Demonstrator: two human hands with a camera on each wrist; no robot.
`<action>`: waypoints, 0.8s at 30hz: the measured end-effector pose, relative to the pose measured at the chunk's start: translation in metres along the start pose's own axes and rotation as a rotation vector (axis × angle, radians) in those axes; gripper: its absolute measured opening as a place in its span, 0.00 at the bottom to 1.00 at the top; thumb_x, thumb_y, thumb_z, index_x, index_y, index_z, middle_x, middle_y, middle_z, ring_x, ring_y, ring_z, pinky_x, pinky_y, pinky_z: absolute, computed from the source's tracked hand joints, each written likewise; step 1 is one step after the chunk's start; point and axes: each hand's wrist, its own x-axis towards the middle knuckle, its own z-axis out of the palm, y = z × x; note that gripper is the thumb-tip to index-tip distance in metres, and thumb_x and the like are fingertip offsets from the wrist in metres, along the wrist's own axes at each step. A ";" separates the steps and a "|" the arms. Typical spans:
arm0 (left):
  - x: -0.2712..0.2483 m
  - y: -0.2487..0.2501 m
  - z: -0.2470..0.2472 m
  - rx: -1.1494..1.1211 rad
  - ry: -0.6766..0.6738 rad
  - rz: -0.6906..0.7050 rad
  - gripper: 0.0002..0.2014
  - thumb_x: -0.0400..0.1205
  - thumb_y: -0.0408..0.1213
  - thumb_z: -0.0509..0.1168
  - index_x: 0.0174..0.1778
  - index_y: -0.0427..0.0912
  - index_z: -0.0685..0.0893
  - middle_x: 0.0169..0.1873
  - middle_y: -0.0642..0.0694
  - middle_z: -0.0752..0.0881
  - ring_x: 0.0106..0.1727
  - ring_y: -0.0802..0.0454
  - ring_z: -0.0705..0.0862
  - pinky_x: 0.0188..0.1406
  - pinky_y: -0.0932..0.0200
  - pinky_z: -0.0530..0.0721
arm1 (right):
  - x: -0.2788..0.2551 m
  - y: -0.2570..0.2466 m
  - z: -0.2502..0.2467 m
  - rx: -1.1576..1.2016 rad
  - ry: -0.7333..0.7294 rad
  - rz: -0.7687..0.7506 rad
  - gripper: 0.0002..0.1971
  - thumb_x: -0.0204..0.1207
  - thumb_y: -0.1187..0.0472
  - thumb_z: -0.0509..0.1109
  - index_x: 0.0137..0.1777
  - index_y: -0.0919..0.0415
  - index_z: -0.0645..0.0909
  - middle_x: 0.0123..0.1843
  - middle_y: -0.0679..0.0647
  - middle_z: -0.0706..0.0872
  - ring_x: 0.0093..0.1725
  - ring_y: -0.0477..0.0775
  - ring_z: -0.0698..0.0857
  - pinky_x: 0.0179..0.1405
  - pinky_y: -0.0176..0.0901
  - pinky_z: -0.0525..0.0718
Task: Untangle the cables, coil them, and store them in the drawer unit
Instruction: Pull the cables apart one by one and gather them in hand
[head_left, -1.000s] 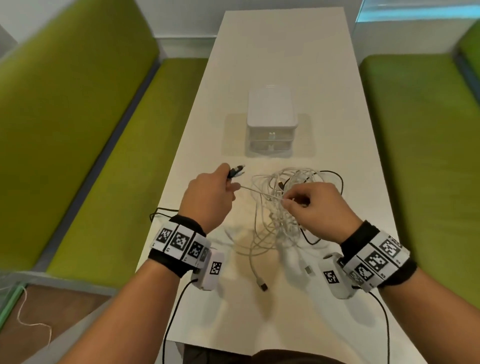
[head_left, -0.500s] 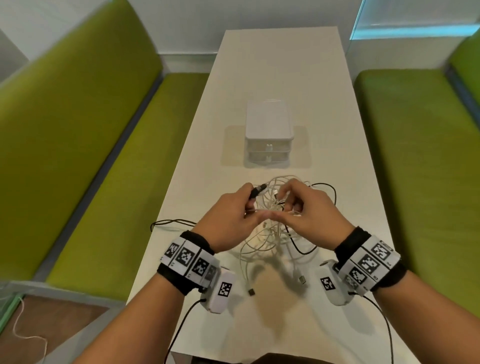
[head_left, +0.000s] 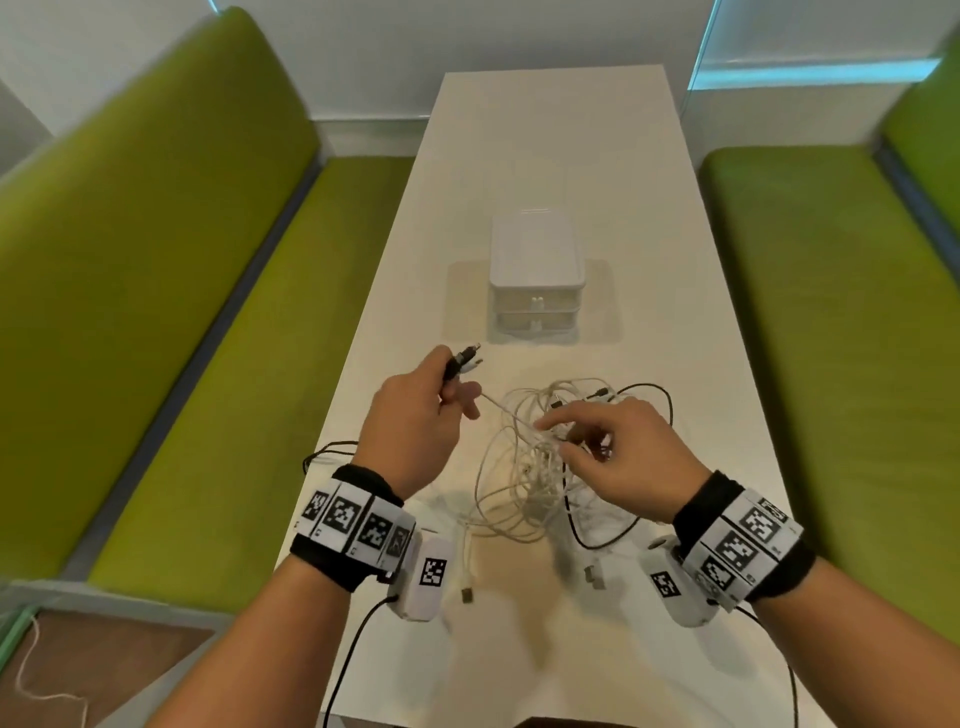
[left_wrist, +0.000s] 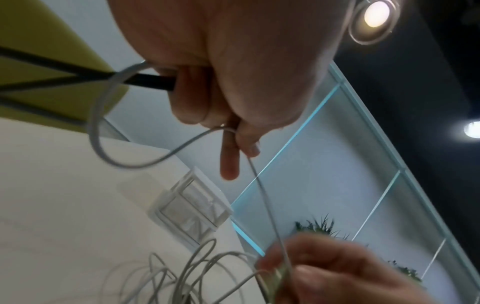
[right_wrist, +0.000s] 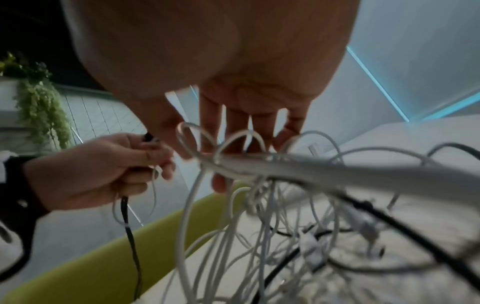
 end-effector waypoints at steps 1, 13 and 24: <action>-0.001 -0.001 -0.002 -0.041 0.027 0.017 0.20 0.87 0.29 0.62 0.36 0.56 0.65 0.32 0.59 0.90 0.41 0.72 0.86 0.41 0.66 0.81 | 0.002 0.002 0.000 -0.160 -0.015 -0.011 0.16 0.77 0.37 0.66 0.43 0.45 0.89 0.30 0.43 0.86 0.32 0.46 0.83 0.41 0.43 0.78; -0.001 0.007 0.010 0.180 -0.099 0.278 0.14 0.86 0.38 0.64 0.66 0.47 0.71 0.54 0.47 0.85 0.43 0.41 0.87 0.38 0.45 0.84 | 0.026 -0.013 0.008 0.040 0.051 0.078 0.08 0.85 0.51 0.70 0.56 0.46 0.90 0.40 0.45 0.92 0.41 0.47 0.88 0.47 0.49 0.86; 0.007 0.009 0.000 0.138 -0.379 0.201 0.20 0.80 0.53 0.73 0.39 0.53 0.66 0.29 0.54 0.78 0.29 0.58 0.76 0.29 0.57 0.69 | 0.014 -0.003 0.019 -0.024 -0.068 -0.159 0.31 0.76 0.62 0.75 0.74 0.31 0.74 0.65 0.38 0.82 0.67 0.44 0.80 0.68 0.49 0.76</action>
